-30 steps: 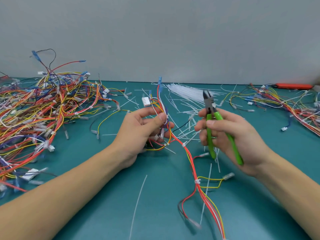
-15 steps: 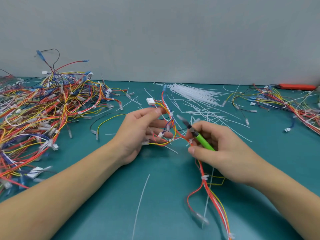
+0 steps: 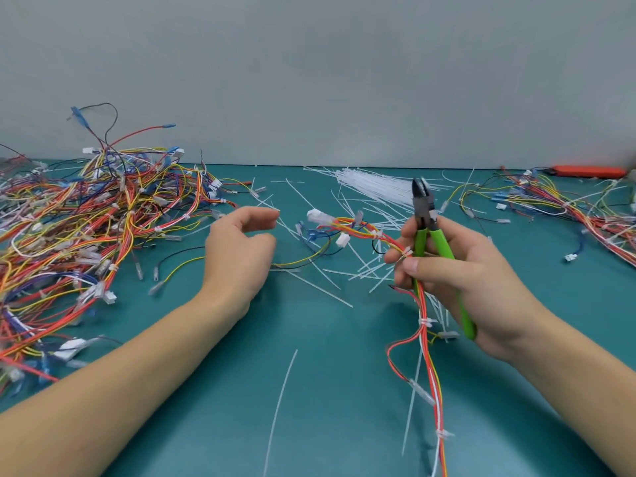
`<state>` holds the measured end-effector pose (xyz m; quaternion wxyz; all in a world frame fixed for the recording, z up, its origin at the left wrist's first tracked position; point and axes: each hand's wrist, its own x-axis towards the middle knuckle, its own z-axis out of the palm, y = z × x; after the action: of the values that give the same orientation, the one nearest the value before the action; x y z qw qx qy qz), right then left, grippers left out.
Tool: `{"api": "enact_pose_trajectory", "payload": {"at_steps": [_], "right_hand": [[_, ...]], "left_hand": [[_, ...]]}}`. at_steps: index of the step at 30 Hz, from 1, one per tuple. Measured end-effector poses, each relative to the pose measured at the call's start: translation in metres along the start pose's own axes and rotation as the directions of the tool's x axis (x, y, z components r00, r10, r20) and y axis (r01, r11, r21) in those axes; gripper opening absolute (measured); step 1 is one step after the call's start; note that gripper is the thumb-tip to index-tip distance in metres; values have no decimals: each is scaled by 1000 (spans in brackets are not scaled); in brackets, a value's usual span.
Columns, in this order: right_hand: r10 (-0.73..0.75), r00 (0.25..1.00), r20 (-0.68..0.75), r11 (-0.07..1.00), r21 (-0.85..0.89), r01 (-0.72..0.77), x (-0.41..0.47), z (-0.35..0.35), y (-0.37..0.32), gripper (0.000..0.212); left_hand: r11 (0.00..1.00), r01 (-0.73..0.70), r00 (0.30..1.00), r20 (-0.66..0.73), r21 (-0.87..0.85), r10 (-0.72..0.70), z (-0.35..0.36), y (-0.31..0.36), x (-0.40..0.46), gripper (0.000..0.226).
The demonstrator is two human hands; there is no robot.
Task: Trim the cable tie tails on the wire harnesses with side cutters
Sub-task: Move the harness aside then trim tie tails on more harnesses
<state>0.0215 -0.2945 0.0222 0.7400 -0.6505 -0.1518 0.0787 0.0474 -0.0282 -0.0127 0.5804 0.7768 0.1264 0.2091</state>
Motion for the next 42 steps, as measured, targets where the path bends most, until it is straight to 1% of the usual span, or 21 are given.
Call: {"api": "enact_pose_trajectory", "payload": {"at_steps": [2,4,7,9,11,13,17,19,22,24,27,30,31,32,34,35,37,38,39,40,42], "right_hand": [[-11,1000,15,998,60,10,0,1,-3,30],[-12,999,39,992,127,7,0,1,-6,29],[-12,999,53,973,231,-1,0,-1,-10,29],[-10,1000,26,966,258,2,1,-5,-13,29],[-1,1000,-16,970,244,5,2,-8,-13,31],[24,997,-68,970,243,-6,4,-8,-11,31],[76,985,-153,956,294,-29,6,-7,-8,31],[83,982,-172,952,306,-27,7,-7,-8,31],[92,980,-175,956,290,-38,8,-7,-7,29],[114,983,-145,948,313,-63,8,-6,-6,27],[162,982,-96,938,323,-123,7,-2,0,28],[181,981,-65,966,201,-165,5,2,3,21],[177,983,-55,973,159,-167,4,3,3,20],[172,984,-47,979,120,-165,3,4,2,19],[152,988,-34,988,34,-151,0,7,0,18],[136,990,-24,990,-23,-137,-2,9,-1,18],[91,996,15,985,-145,-88,-5,13,-1,18],[66,997,42,978,-202,-56,-7,15,-1,19],[42,997,71,967,-255,-23,-9,18,0,20],[25,995,99,955,-298,6,-11,21,0,20],[10,990,142,933,-358,42,-14,28,2,18]], "left_hand": [[997,23,999,20,75,-25,-2,-4,4,44],[989,-12,1000,9,146,11,-4,-4,5,42],[993,4,999,31,120,-7,-8,2,7,39],[991,114,979,162,73,-125,-12,7,11,36],[977,193,921,327,94,-213,-18,10,13,30],[975,177,888,407,130,-216,-24,11,16,24],[970,76,848,497,229,-184,-32,9,19,26],[966,-12,878,465,259,-114,-32,4,20,22],[966,-106,945,328,238,23,-26,-2,19,18],[976,-116,969,236,184,71,-23,-4,19,17],[986,-86,988,136,142,66,-24,-4,20,18],[956,-182,979,135,229,154,-20,2,11,11],[963,-202,969,183,180,169,-16,5,7,5],[981,-174,957,252,88,147,-12,10,2,6],[993,36,900,435,-110,15,-6,21,-7,31],[968,183,839,541,-169,-64,-5,26,-10,45],[875,439,659,735,-204,-159,-8,30,-12,71],[824,529,573,802,-202,-171,-10,30,-11,80],[786,583,518,839,-206,-164,-11,30,-11,85],[770,600,504,850,-217,-154,-11,30,-13,84],[821,517,560,822,-243,-109,-7,28,-18,59]]}}
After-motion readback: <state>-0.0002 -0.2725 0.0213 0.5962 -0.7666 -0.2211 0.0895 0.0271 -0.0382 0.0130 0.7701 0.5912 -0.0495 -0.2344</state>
